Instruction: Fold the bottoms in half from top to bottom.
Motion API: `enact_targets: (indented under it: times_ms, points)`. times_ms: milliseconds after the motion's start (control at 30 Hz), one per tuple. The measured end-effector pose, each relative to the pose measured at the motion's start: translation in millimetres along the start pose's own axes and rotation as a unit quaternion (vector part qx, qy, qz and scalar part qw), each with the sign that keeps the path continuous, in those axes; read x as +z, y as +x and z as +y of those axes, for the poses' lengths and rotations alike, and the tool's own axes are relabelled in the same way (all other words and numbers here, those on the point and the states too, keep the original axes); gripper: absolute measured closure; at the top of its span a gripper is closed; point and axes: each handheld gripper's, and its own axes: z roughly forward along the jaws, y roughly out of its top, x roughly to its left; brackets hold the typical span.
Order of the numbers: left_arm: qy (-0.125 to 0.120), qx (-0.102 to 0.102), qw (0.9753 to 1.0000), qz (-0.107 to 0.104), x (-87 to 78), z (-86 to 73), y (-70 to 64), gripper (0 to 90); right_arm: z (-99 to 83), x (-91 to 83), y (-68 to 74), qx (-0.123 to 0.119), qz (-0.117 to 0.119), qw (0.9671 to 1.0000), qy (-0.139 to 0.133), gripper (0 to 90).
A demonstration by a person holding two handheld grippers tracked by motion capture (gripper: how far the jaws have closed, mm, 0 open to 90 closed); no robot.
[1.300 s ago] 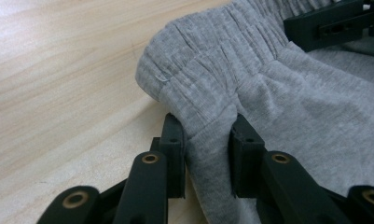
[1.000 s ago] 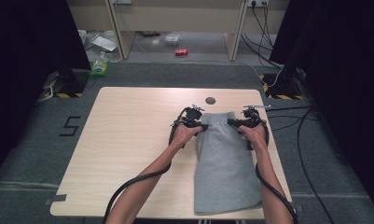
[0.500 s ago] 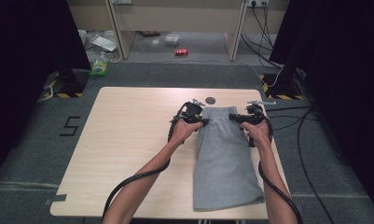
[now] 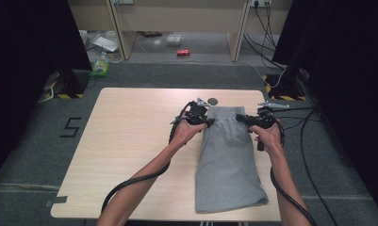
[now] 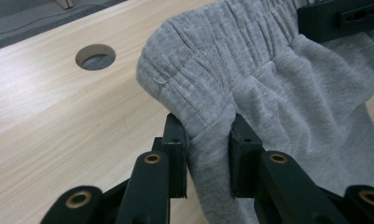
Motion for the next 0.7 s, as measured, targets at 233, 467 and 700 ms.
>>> enact_targets:
  times_ms: [233,467,700]
  points:
    - [-0.013,0.014,0.9998,-0.009,-13.0,0.9,-9.2,72.0,-2.8,-19.0,10.9,-0.012,0.012,0.9997,-0.018,79.2]
    - [-0.028,0.043,0.9984,-0.024,-30.2,-0.9,-26.9,72.1,-12.5,-42.4,21.6,-0.025,0.018,0.999,-0.032,79.2]
    - [-0.037,0.065,0.9963,-0.041,-43.5,-10.2,-43.3,72.0,-27.2,-60.6,27.6,-0.03,0.028,0.9984,-0.04,79.2]
